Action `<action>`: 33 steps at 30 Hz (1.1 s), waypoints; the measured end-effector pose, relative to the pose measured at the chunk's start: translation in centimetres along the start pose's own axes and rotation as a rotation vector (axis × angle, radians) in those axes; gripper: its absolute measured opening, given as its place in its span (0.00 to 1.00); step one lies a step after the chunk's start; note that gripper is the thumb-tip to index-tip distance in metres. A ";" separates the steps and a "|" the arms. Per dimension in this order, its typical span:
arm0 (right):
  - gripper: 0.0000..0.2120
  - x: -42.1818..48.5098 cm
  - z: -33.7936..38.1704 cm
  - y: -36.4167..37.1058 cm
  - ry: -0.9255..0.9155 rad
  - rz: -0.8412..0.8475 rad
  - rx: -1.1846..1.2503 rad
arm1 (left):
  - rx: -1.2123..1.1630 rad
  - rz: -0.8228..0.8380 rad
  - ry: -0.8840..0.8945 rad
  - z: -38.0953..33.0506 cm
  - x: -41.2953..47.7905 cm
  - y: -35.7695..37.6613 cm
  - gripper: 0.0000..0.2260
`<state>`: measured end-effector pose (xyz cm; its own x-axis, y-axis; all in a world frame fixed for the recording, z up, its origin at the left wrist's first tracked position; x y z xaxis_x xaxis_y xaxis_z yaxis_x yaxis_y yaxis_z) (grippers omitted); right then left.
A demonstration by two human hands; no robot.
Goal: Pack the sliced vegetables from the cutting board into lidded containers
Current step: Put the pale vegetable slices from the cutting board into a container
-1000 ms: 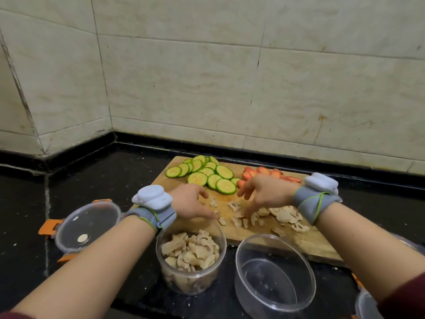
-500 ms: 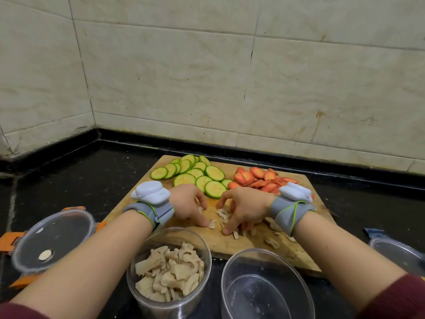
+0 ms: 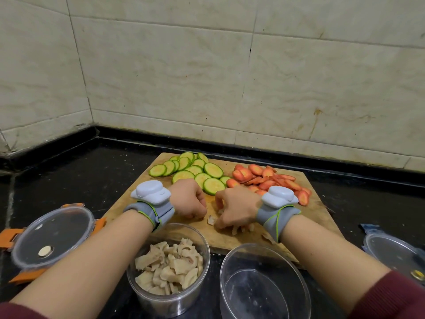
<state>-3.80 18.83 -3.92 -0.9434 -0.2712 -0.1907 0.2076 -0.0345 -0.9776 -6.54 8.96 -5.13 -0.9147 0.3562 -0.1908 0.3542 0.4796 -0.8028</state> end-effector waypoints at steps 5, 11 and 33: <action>0.15 -0.1 -0.5 -0.1 0.010 -0.012 0.036 | -0.012 -0.015 -0.015 0.1 -0.2 -0.2 0.04; 0.12 -0.3 -0.9 -0.2 0.041 -0.022 0.077 | 0.106 -0.077 -0.022 0.1 -0.7 -0.7 0.08; 0.08 -4.3 0.6 -3.0 -0.041 -0.067 1.097 | -0.464 -0.176 0.061 1.0 -8.6 -4.5 0.06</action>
<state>-0.20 19.50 -0.08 -0.9564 -0.2677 -0.1169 0.2921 -0.8810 -0.3722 -0.51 2.96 -0.39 -0.9601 0.2778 -0.0304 0.2576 0.8377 -0.4816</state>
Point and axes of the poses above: each hand's wrist, its own x-axis towards the middle knuckle, its own y-axis out of the palm, z = x × y, the point moved 9 cm from there along x, towards the middle knuckle, and after that the axes turned 2 degrees about z, right-handed, at the moved point
